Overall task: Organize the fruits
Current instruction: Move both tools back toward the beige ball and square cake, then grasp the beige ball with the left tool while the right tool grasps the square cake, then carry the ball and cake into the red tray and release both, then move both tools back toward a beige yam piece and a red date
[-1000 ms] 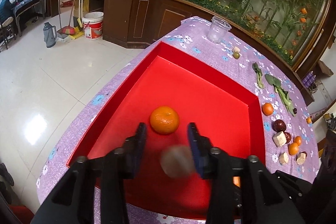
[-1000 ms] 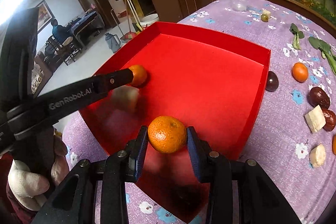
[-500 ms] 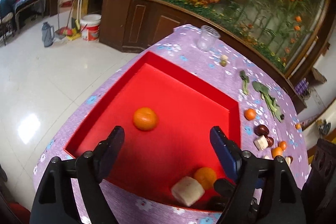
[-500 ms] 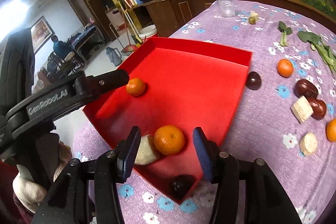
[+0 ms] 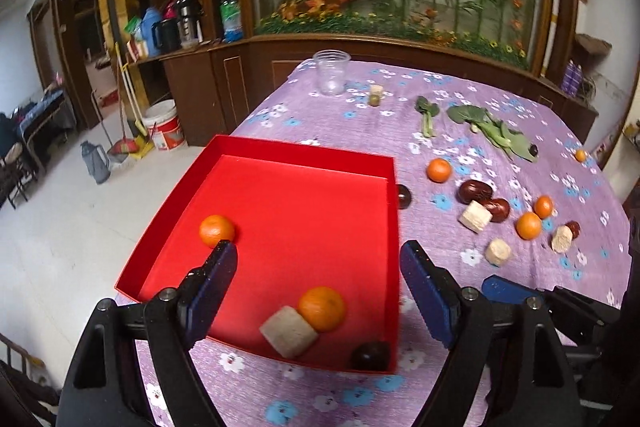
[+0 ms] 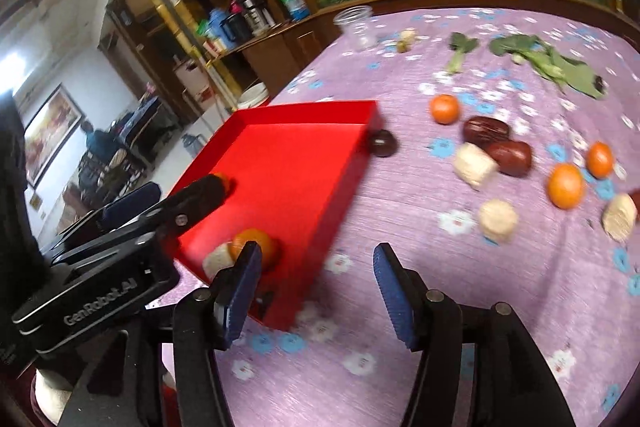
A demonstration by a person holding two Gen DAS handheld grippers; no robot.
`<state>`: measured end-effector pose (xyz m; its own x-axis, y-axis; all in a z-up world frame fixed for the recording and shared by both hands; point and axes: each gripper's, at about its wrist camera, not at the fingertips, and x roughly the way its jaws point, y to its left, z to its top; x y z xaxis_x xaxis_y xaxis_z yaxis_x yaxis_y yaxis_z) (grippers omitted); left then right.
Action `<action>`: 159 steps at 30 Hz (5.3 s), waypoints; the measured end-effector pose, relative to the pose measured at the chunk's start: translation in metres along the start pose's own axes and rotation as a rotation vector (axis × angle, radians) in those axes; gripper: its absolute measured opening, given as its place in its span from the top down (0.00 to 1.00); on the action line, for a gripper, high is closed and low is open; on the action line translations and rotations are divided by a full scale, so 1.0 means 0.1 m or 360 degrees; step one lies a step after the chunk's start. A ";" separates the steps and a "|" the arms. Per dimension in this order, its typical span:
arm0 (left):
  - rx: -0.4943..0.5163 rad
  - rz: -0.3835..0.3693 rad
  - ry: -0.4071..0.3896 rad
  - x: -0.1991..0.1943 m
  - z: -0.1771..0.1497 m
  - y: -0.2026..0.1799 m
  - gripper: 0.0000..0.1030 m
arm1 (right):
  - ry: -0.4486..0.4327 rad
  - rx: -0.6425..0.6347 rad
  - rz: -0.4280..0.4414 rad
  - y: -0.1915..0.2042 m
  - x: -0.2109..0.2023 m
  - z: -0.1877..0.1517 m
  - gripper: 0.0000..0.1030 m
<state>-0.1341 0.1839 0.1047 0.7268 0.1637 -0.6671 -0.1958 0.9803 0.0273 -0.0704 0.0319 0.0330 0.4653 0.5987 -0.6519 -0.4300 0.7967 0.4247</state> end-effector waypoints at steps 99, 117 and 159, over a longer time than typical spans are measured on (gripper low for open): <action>-0.0424 -0.0186 0.0084 0.68 0.03 0.93 0.71 | 0.0054 -0.0268 -0.0088 0.27 0.15 0.30 0.57; -0.0455 -0.0132 0.0112 0.90 0.03 1.19 0.69 | 0.0259 -0.0361 -0.0058 0.64 1.12 0.39 0.56; -0.0060 -0.0261 -0.0231 -0.73 0.11 0.02 0.22 | -0.0212 0.0108 -0.0368 -0.66 -1.12 -0.17 0.45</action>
<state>-0.1804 0.1749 0.1619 0.8374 0.0193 -0.5463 -0.0897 0.9907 -0.1025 -0.1075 -0.0896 0.0674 0.6447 0.4025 -0.6498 -0.2500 0.9144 0.3183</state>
